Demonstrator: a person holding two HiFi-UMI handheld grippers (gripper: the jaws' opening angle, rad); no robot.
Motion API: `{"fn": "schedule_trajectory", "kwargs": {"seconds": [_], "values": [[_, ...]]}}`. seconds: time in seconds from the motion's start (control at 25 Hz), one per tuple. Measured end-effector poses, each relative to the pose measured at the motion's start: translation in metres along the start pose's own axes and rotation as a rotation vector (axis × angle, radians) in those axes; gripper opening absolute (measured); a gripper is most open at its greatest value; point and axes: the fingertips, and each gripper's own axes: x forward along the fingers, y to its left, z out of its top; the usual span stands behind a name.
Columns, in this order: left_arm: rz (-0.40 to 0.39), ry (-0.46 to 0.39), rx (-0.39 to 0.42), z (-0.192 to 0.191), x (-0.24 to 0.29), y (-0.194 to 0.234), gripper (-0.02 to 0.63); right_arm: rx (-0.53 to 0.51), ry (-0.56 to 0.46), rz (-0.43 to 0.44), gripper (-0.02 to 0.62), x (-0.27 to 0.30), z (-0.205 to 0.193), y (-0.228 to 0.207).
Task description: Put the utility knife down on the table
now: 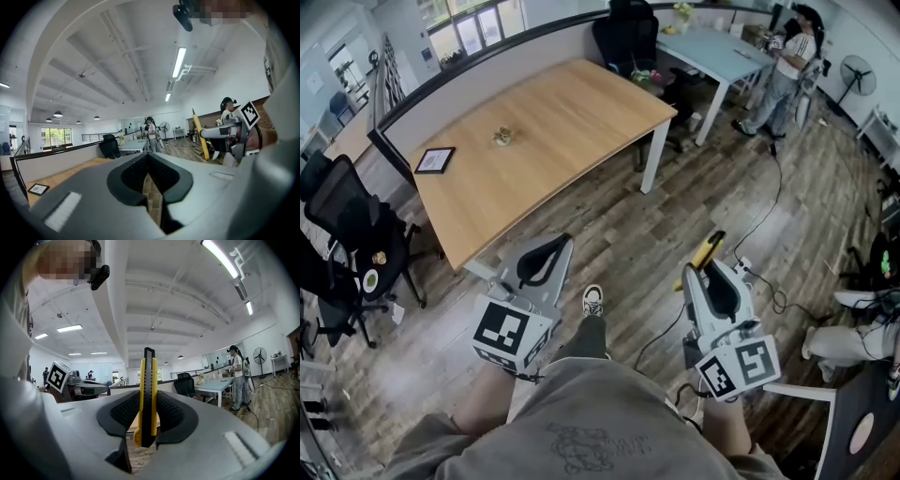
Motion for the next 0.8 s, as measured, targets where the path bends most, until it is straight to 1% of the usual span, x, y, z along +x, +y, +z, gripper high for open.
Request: {"fn": "schedule_trajectory", "kwargs": {"seconds": [0.16, 0.4, 0.56, 0.8], "values": [[-0.008, 0.005, -0.007, -0.004, 0.021, 0.013, 0.002, 0.014, -0.020, 0.004, 0.123, 0.019, 0.002, -0.011], [-0.023, 0.020, -0.008, -0.006, 0.062, 0.045, 0.002, 0.008, 0.006, -0.008, 0.123, 0.064, 0.001, -0.032], [-0.035, 0.024, -0.007, -0.004, 0.093, 0.075, 0.002, 0.007, 0.020, -0.020, 0.123, 0.104, 0.005, -0.047], [-0.040, 0.020, -0.002, 0.003, 0.143, 0.133, 0.002, -0.012, 0.038, -0.016, 0.123, 0.174, 0.016, -0.063]]}}
